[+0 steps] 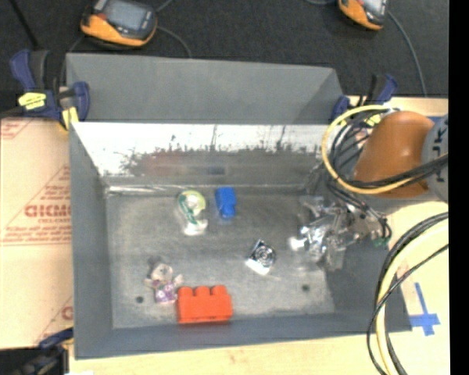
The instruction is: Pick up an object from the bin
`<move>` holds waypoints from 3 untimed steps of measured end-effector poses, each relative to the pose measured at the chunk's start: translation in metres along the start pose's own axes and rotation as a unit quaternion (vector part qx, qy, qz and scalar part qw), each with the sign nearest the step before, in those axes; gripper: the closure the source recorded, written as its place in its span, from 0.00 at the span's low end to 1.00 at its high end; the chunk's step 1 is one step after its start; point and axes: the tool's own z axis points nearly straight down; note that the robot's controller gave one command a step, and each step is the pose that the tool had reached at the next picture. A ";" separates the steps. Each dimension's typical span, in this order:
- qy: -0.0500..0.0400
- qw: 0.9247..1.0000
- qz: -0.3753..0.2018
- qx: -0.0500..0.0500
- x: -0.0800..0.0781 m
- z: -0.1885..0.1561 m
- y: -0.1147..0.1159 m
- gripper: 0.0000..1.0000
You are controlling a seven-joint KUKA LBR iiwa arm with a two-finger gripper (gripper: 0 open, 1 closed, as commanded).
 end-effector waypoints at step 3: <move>0.006 0.999 0.043 0.002 -0.017 0.002 -0.010 0.00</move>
Offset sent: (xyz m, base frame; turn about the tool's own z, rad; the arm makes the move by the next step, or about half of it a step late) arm 0.0104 -0.0010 0.0118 -0.0287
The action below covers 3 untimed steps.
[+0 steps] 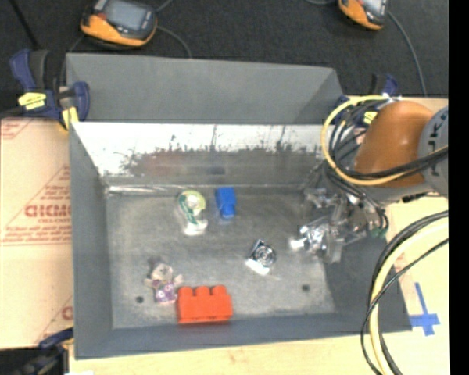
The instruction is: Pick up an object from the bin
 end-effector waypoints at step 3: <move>0.003 0.984 0.177 0.000 -0.003 -0.026 0.002 1.00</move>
Offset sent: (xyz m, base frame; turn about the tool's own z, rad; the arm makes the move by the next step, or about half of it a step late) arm -0.0047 -0.0017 -0.0168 0.3747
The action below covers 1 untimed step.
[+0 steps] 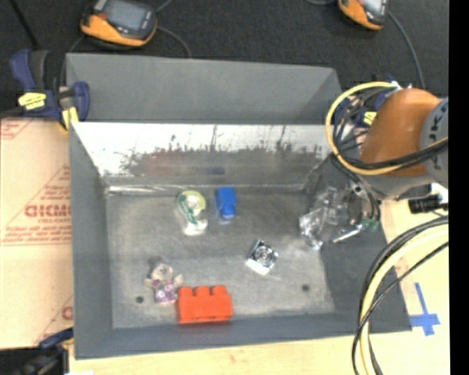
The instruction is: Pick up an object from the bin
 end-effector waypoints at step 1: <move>-0.003 1.000 -0.004 0.003 -0.001 -0.054 0.000 1.00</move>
Offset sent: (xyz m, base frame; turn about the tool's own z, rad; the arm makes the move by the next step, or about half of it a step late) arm 0.0001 0.0001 0.0509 0.0000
